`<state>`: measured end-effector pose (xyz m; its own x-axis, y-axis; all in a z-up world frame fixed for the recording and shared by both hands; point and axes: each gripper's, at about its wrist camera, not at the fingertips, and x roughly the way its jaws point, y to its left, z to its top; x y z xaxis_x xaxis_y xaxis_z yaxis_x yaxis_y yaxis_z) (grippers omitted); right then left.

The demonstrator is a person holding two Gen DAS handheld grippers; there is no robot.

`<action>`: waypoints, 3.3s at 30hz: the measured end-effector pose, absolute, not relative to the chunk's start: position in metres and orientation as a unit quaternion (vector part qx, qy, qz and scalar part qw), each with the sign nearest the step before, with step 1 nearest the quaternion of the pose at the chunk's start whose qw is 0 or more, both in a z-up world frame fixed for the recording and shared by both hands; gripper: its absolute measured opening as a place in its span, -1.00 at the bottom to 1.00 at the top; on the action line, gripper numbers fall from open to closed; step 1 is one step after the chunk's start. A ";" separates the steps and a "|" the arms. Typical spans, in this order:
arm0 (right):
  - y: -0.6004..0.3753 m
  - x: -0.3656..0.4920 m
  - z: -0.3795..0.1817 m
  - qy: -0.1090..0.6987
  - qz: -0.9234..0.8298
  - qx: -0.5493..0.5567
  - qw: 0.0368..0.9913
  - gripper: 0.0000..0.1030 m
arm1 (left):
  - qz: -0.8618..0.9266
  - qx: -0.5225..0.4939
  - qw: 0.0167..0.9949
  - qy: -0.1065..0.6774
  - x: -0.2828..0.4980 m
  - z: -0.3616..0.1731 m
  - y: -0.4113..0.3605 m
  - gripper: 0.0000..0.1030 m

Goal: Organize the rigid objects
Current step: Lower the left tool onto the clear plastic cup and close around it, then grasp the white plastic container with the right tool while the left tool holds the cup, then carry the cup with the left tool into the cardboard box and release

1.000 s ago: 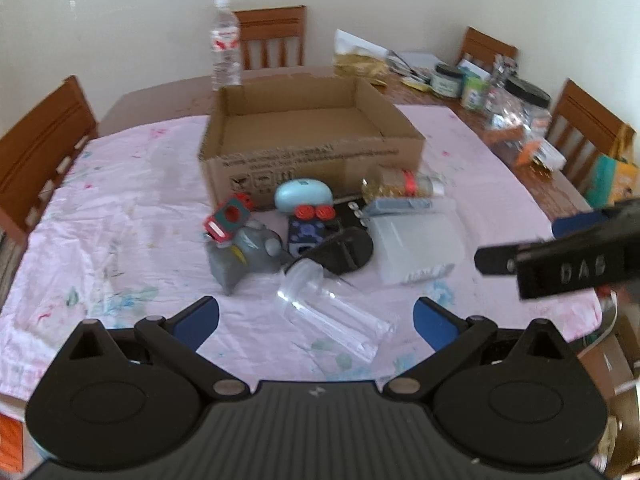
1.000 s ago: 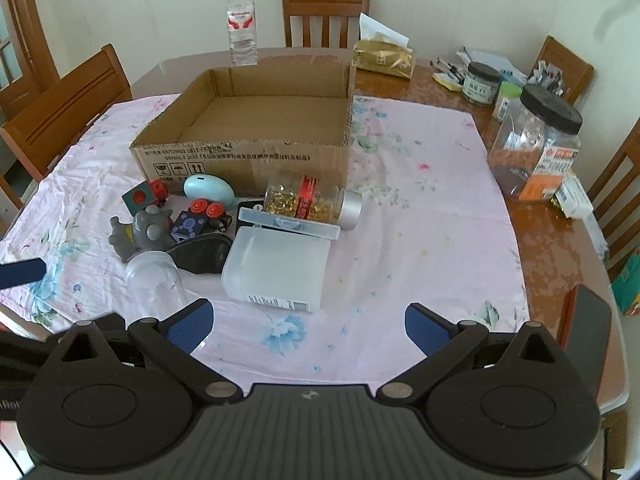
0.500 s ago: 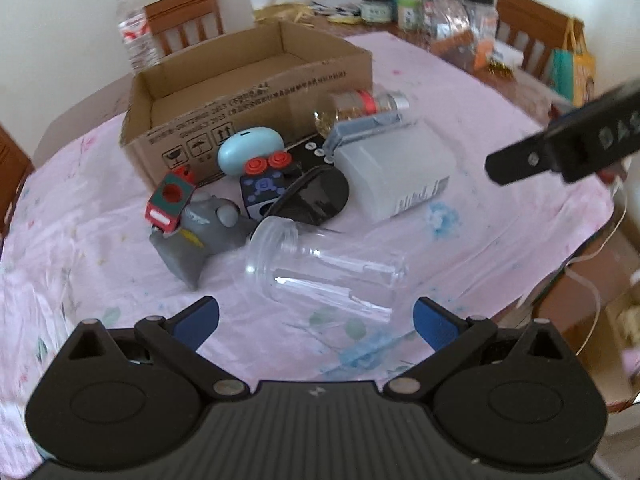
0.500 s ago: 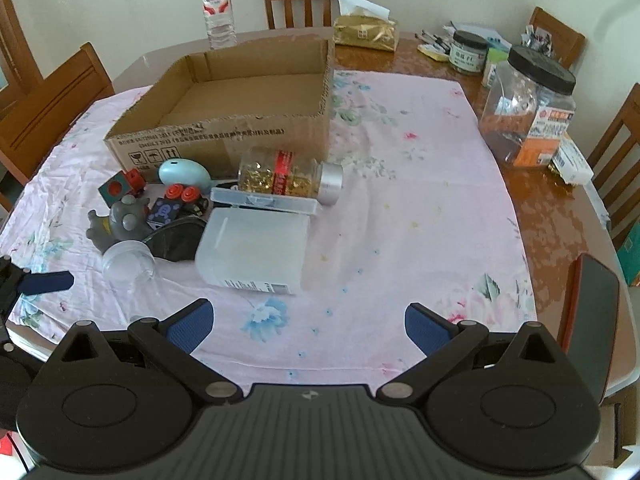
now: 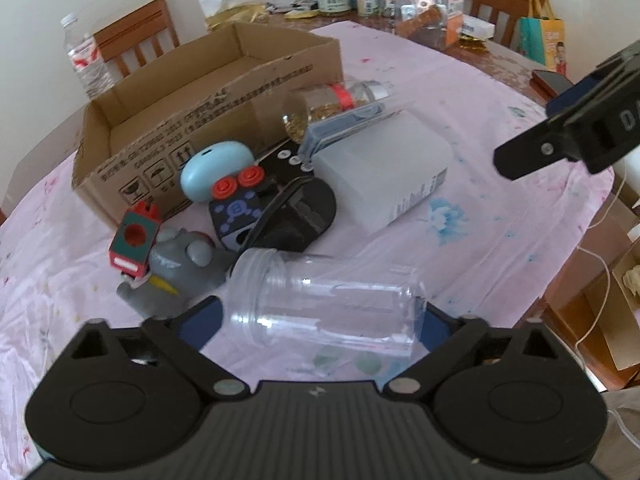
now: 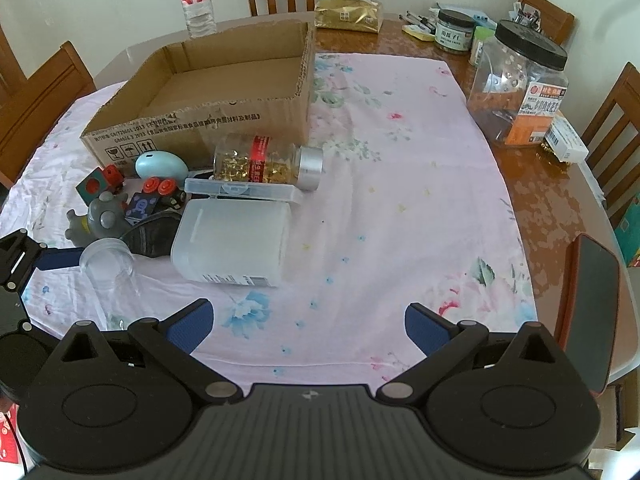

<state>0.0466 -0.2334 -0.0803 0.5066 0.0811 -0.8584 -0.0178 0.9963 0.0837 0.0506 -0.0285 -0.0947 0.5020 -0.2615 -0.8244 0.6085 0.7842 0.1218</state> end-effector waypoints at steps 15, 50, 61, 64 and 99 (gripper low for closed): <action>-0.209 0.067 -0.097 0.492 0.070 0.019 0.868 1.00 | -0.093 0.090 0.884 0.449 0.038 -0.094 0.030 0.74; -0.213 0.063 -0.150 0.447 0.081 -0.041 0.890 1.00 | -0.041 0.023 0.892 0.449 0.036 -0.123 0.049 0.99; -0.213 0.058 -0.150 0.429 0.081 -0.040 0.899 1.00 | -0.044 0.024 0.905 0.423 0.033 -0.125 0.049 1.00; -0.213 0.061 -0.150 0.429 0.091 -0.045 0.897 1.00 | -0.043 0.024 0.906 0.421 0.034 -0.126 0.049 1.00; -0.190 0.109 -0.128 0.478 0.141 -0.116 0.859 0.69 | -0.033 0.082 0.904 0.419 0.044 -0.104 0.034 0.75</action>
<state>0.1089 -0.1901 -0.1276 0.5027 0.1318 -0.8543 -0.3533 0.9333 -0.0640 0.0437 0.0339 -0.1035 0.6460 0.0083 -0.7633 0.1287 0.9845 0.1196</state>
